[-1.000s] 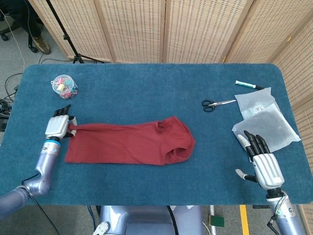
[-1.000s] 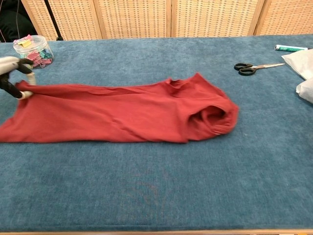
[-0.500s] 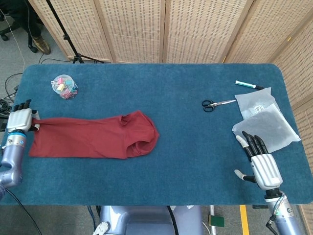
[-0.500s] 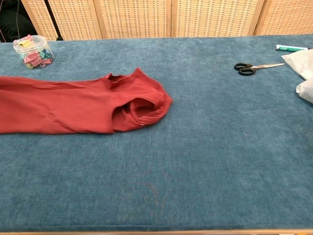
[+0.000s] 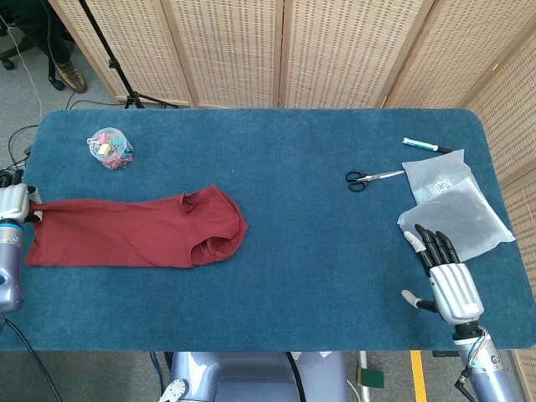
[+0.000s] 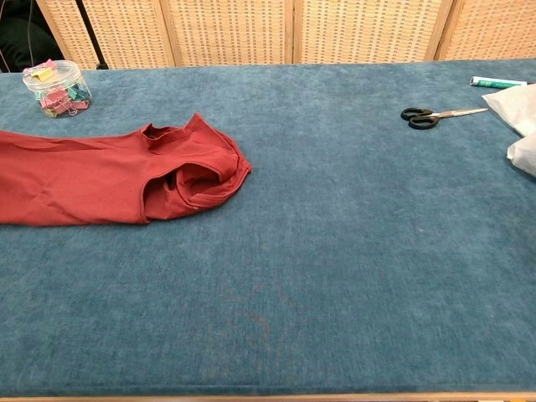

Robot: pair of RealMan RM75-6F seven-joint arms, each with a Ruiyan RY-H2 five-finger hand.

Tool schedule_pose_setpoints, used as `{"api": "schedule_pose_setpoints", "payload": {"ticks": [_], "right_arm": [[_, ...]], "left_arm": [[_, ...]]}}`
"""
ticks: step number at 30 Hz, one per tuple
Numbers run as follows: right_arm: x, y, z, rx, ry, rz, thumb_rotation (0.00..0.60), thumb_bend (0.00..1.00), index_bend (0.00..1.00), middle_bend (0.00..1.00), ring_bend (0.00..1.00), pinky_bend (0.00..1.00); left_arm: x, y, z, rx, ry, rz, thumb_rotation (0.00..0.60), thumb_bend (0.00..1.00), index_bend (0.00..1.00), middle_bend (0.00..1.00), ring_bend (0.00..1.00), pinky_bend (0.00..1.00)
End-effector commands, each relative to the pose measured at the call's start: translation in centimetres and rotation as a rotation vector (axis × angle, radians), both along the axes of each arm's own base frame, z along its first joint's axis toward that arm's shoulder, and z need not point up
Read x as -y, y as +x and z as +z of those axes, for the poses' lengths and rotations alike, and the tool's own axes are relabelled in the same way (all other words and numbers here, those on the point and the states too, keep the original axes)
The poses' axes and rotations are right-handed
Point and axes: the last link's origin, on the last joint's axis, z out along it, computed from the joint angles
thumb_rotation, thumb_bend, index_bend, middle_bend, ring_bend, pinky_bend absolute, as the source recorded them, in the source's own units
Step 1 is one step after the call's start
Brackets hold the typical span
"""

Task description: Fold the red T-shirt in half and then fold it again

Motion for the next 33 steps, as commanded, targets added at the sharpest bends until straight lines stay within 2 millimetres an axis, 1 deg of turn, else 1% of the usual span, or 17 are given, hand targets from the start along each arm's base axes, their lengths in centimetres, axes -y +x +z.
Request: {"api": "schedule_pose_setpoints", "payload": {"ticks": [1,9,12,15,16,17,18,23,24,27,31,33], "right_arm": [[0.0,0.0,0.0,0.000,0.000,-0.001,0.600,0.00,0.00,0.00,0.00,0.04],[0.0,0.0,0.2,0.009,-0.003,-0.001,0.600,0.00,0.00,0.00,0.00,0.04],[0.0,0.0,0.3,0.012,-0.004,-0.001,0.600,0.00,0.00,0.00,0.00,0.04],[-0.1,0.0,0.4,0.016,-0.004,0.000,0.600,0.00,0.00,0.00,0.00,0.04],[-0.1,0.0,0.4,0.017,-0.004,0.000,0.600,0.00,0.00,0.00,0.00,0.04],[0.0,0.0,0.5,0.019,-0.007,-0.001,0.600,0.00,0.00,0.00,0.00,0.04],[0.0,-0.1,0.5,0.020,-0.007,-0.001,0.600,0.00,0.00,0.00,0.00,0.04],[0.0,-0.1,0.6,0.025,-0.007,-0.001,0.600,0.00,0.00,0.00,0.00,0.04],[0.0,0.0,0.6,0.025,-0.006,0.000,0.600,0.00,0.00,0.00,0.00,0.04],[-0.1,0.0,0.6,0.027,-0.005,0.003,0.600,0.00,0.00,0.00,0.00,0.04],[-0.1,0.0,0.7,0.030,-0.004,0.003,0.600,0.00,0.00,0.00,0.00,0.04],[-0.1,0.0,0.8,0.034,-0.006,0.004,0.600,0.00,0.00,0.00,0.00,0.04]], "left_arm": [[0.0,0.2,-0.4,0.006,-0.006,-0.015,0.600,0.60,0.76,0.00,0.00,0.00],[0.0,1.5,-0.8,0.056,-0.012,-0.093,0.600,0.60,0.76,0.00,0.00,0.00],[0.0,2.4,-0.9,0.087,-0.013,-0.132,0.600,0.60,0.76,0.00,0.00,0.00],[0.2,3.7,-1.0,0.129,-0.019,-0.186,0.600,0.60,0.76,0.00,0.00,0.00],[0.3,4.4,-1.0,0.146,-0.021,-0.209,0.600,0.60,0.77,0.00,0.00,0.00],[0.1,5.8,-1.3,0.177,-0.020,-0.257,0.600,0.60,0.77,0.00,0.00,0.00],[0.3,7.0,-1.3,0.206,-0.026,-0.289,0.600,0.60,0.77,0.00,0.00,0.00],[0.8,10.5,-1.5,0.264,-0.042,-0.359,0.600,0.60,0.77,0.00,0.00,0.00],[0.9,11.6,-1.9,0.282,-0.043,-0.379,0.600,0.60,0.77,0.00,0.00,0.00],[1.0,13.9,-3.0,0.323,-0.050,-0.415,0.600,0.60,0.77,0.00,0.00,0.00],[1.1,16.3,-4.6,0.350,-0.070,-0.446,0.600,0.60,0.77,0.00,0.00,0.00],[1.0,17.8,-5.8,0.351,-0.082,-0.467,0.600,0.60,0.77,0.00,0.00,0.00]]}}
